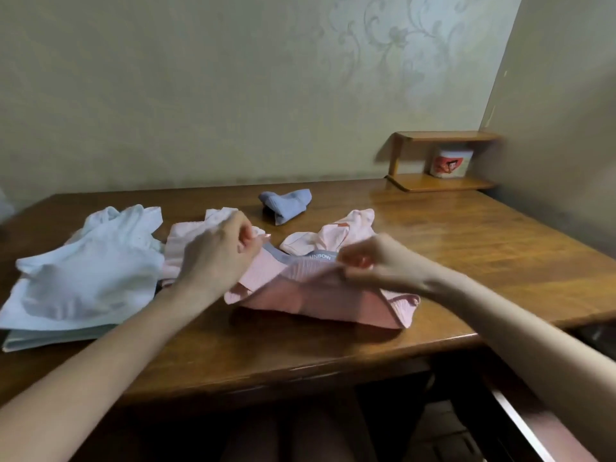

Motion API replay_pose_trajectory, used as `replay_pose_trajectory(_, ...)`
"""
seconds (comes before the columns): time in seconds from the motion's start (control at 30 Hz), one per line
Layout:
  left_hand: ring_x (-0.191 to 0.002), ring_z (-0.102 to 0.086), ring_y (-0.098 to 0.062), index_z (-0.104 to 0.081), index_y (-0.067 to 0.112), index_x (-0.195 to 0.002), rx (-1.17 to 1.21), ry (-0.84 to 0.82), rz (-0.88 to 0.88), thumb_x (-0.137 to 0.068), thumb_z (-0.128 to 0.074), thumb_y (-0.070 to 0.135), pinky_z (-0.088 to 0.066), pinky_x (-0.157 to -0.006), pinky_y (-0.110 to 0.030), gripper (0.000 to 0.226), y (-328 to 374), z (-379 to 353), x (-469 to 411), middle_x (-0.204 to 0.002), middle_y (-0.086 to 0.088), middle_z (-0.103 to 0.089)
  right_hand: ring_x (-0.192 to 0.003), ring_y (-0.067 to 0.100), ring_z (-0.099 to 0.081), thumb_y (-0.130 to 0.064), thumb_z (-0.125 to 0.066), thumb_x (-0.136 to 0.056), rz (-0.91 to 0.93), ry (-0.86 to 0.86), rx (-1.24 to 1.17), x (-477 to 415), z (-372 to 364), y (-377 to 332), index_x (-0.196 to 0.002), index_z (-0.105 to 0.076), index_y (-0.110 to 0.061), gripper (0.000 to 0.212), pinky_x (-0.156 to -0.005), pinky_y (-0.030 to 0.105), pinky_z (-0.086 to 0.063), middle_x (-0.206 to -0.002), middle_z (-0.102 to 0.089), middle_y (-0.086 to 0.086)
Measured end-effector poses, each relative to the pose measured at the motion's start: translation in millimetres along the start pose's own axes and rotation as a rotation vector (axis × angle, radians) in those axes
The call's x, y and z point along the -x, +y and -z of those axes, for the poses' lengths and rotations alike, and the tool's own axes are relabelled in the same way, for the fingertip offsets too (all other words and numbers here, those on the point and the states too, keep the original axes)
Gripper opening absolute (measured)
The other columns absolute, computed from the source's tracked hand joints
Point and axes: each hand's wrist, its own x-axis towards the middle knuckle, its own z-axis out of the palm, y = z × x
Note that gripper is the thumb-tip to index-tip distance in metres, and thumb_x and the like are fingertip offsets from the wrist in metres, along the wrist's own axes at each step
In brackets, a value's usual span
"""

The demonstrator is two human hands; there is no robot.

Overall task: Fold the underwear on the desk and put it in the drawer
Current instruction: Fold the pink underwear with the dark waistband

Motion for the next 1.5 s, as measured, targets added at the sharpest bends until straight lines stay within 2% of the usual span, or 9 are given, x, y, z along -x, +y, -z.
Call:
replay_pose_trajectory(0.13, -0.076, -0.057, -0.020, -0.033, 0.010, -0.122, -0.269, -0.200, 0.223, -0.091, -0.049, 0.046, -0.039, -0.057, -0.027, 0.050, -11.1, -21.3, -10.9, -0.099, -0.011, -0.064, -0.067, 0.001, -0.049, -0.011, -0.058, -0.084, -0.146, -0.106, 0.034, -55.9, 3.4, 29.1, -0.087, -0.072, -0.022, 0.019, -0.057, 0.009, -0.037, -0.070, -0.055, -0.015)
replay_pose_trajectory(0.3, -0.067, -0.055, -0.012, -0.035, 0.019, -0.104, 0.121, -0.195, 0.221, -0.087, -0.062, 0.018, -0.044, -0.050, -0.019, 0.031, -18.3, -25.5, -8.2, -0.090, -0.006, -0.056, -0.081, 0.018, -0.060, -0.031, -0.053, -0.069, -0.256, 0.016, 0.021, -81.9, -19.0, 60.9, -0.073, -0.063, -0.039, 0.014, -0.077, 0.041, -0.051, -0.074, -0.066, -0.007)
replay_pose_trajectory(0.43, -0.092, -0.057, -0.016, -0.056, 0.019, -0.093, 0.266, -0.222, 0.207, -0.090, -0.056, 0.013, -0.049, -0.065, -0.021, 0.006, -30.7, -12.4, -11.5, -0.104, -0.003, -0.060, -0.089, 0.014, -0.050, -0.010, -0.047, -0.090, -0.059, 0.148, 0.258, -68.3, -35.8, 57.1, -0.086, -0.069, -0.023, 0.026, -0.065, 0.020, -0.028, -0.092, -0.063, -0.005)
replay_pose_trajectory(0.57, -0.095, -0.055, -0.012, -0.064, 0.019, -0.107, 0.287, -0.177, 0.183, -0.091, -0.055, 0.013, -0.043, -0.063, -0.017, 0.020, -21.4, -5.1, -15.5, -0.114, -0.001, -0.061, -0.090, 0.016, -0.057, -0.024, -0.054, -0.089, 0.027, 0.140, 0.187, -53.2, -46.9, 68.9, -0.092, -0.068, -0.028, 0.015, -0.073, 0.030, -0.044, -0.100, -0.058, -0.004)
replay_pose_trajectory(0.8, -0.097, -0.064, -0.012, -0.050, 0.016, -0.124, 0.753, -0.512, -0.122, -0.087, -0.062, 0.018, -0.054, -0.085, -0.027, 0.039, 38.2, -34.7, -17.4, -0.119, -0.003, -0.060, -0.092, 0.019, -0.059, -0.032, -0.072, -0.077, -0.377, 0.246, 0.275, -47.2, 1.3, 88.9, -0.099, -0.060, -0.018, 0.029, -0.076, 0.034, -0.051, -0.099, -0.060, -0.002)
replay_pose_trajectory(1.0, -0.126, -0.042, 0.005, -0.063, 0.021, -0.114, 0.549, -0.381, -0.401, -0.092, -0.050, 0.011, -0.036, -0.108, -0.022, 0.027, 12.3, -61.6, -15.4, -0.128, 0.012, -0.058, -0.089, 0.015, -0.055, -0.040, -0.079, -0.071, -0.667, 0.033, 0.143, -35.3, 8.5, 99.0, -0.107, -0.058, -0.015, 0.048, -0.072, 0.027, -0.049, -0.100, -0.060, 0.000)
replay_pose_trajectory(1.13, -0.142, -0.001, 0.007, -0.021, 0.035, -0.146, 0.108, -0.700, -0.581, -0.100, -0.029, 0.038, 0.008, -0.117, -0.029, 0.047, 3.3, -72.6, -11.7, -0.155, 0.019, -0.015, -0.072, 0.014, -0.057, -0.034, -0.076, -0.076, -0.692, -0.055, 0.047, -34.1, 9.8, 93.6, -0.078, -0.062, -0.014, 0.025, -0.059, 0.022, -0.045, -0.080, -0.062, 0.002)
replay_pose_trajectory(1.27, -0.141, 0.014, 0.004, -0.002, 0.033, -0.149, 0.007, -0.705, -0.509, -0.100, -0.023, 0.043, 0.012, -0.118, -0.035, 0.055, 10.8, -81.8, -7.5, -0.157, 0.016, 0.006, -0.080, 0.017, -0.065, -0.025, -0.063, -0.087, -0.657, -0.024, -0.322, -31.9, 24.1, 76.5, -0.100, -0.062, -0.014, 0.017, -0.060, 0.024, -0.054, -0.095, -0.067, 0.007)
replay_pose_trajectory(1.5, -0.120, -0.050, -0.003, -0.057, 0.025, -0.116, 0.561, -0.389, -0.193, -0.094, -0.051, 0.019, -0.039, -0.102, -0.023, 0.023, 11.0, -49.7, -15.7, -0.129, 0.007, -0.058, -0.070, 0.020, -0.063, -0.016, -0.064, -0.087, -0.579, -0.031, -0.537, -52.5, 16.3, 45.8, -0.101, -0.060, -0.006, 0.018, -0.054, 0.027, -0.056, -0.089, -0.064, 0.012)
